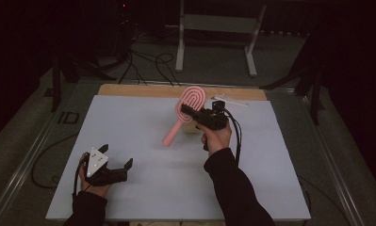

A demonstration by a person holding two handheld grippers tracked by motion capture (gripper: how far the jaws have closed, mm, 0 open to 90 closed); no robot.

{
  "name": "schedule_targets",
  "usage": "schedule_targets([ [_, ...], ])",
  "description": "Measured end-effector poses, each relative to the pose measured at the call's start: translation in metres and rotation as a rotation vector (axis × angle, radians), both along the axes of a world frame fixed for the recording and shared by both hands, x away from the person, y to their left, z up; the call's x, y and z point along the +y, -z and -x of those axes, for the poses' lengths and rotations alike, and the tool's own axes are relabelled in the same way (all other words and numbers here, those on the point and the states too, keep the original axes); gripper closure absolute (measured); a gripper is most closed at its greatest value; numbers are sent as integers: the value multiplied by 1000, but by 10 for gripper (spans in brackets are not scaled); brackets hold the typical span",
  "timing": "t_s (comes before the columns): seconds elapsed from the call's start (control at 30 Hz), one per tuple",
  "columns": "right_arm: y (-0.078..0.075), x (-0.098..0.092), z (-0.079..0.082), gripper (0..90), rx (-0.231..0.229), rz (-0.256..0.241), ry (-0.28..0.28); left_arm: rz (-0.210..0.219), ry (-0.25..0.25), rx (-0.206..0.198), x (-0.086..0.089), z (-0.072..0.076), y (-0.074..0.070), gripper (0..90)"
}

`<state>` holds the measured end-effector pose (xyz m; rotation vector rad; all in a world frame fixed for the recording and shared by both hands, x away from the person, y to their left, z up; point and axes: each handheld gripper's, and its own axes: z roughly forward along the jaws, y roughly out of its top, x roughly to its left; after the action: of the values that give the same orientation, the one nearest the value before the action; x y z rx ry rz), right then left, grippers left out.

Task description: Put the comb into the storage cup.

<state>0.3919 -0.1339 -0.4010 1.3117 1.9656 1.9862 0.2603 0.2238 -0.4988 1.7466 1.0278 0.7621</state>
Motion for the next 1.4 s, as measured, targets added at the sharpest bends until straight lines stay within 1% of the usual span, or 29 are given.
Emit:
schedule_targets([
  [0.1, -2, 1, 0, 636, -11, 19, 10, -2, -1, -5, -1, 0, 0, 2],
  [0.27, -1, 0, -3, 636, -7, 18, 17, 1, -3, -7, -1, 0, 0, 2],
  [0.4, 1, -1, -6, 637, 5, 6, 31, 2, -7, -9, 0, 0, 0, 2],
  [0.53, 1, -3, -7, 637, 1, 4, 40, 2, -8, -10, 0, 0, 0, 2],
  [0.73, -2, -6, -8, 637, 4, -30, 59, 5, -7, -11, 0, 0, 0, 2],
  [0.83, -5, -7, -6, 637, -15, -13, 75, 3, -7, -10, 0, 0, 0, 2],
  [0.97, -10, -7, -6, 637, -37, 15, 76, 3, -6, -10, -1, 0, 0, 2],
  [1.07, -15, -8, -7, 637, -48, 10, 78, 3, -7, -11, 0, 0, 0, 2],
  [1.1, -16, -8, -7, 637, -45, 1, 79, 3, -7, -11, 0, 0, 0, 1],
  [1.4, -26, -10, -12, 637, -55, 1, 95, 1, -7, -12, 0, 0, 0, 2],
])
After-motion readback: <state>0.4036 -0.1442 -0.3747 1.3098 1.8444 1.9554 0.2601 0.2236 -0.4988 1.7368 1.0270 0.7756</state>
